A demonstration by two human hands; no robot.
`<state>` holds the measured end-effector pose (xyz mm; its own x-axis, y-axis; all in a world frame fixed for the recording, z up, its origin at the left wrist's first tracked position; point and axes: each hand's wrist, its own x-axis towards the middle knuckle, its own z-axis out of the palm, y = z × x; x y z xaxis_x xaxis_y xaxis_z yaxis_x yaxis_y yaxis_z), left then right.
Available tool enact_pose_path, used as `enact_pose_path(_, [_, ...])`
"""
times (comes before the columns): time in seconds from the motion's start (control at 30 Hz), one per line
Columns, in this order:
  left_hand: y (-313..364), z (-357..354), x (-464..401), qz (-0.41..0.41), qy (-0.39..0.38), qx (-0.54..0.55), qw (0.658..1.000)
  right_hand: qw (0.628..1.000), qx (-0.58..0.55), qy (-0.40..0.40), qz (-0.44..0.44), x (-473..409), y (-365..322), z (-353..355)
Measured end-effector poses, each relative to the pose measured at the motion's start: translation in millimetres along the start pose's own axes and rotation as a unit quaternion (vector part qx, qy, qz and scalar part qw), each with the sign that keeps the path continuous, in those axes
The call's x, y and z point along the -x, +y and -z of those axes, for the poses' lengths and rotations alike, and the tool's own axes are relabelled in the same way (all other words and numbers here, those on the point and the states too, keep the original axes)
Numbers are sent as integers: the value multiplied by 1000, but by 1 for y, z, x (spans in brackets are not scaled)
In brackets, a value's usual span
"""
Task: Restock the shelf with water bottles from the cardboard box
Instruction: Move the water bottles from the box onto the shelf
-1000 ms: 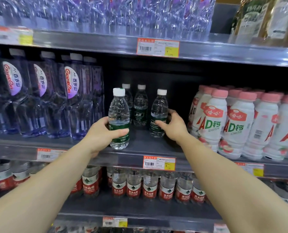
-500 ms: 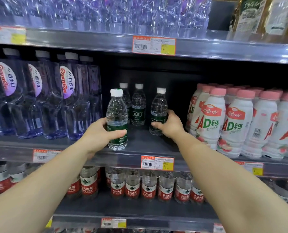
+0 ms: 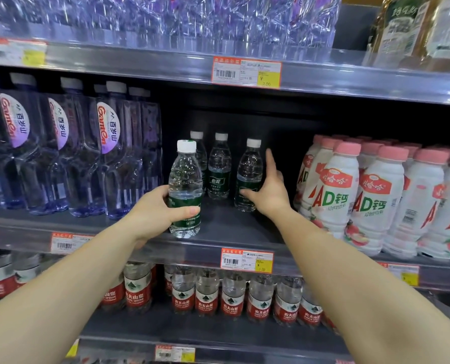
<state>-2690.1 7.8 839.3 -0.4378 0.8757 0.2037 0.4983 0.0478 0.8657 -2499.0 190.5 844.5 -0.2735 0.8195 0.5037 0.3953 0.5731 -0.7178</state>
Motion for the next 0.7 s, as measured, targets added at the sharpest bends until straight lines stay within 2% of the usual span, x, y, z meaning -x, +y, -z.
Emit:
enact_pose_path(0.2, [2,-5,-1,-5,5,6,1000,998,53,10,39,-14,-5,1])
enact_pose_path(0.43, [3,-3,-1,-7,7,-6,1000,999,-16,10,33,-40,9,-17])
enact_pose_path(0.7, [-2,-5,-3,-13,0,-9,1000,999,17,-19,33,-82,24,-39])
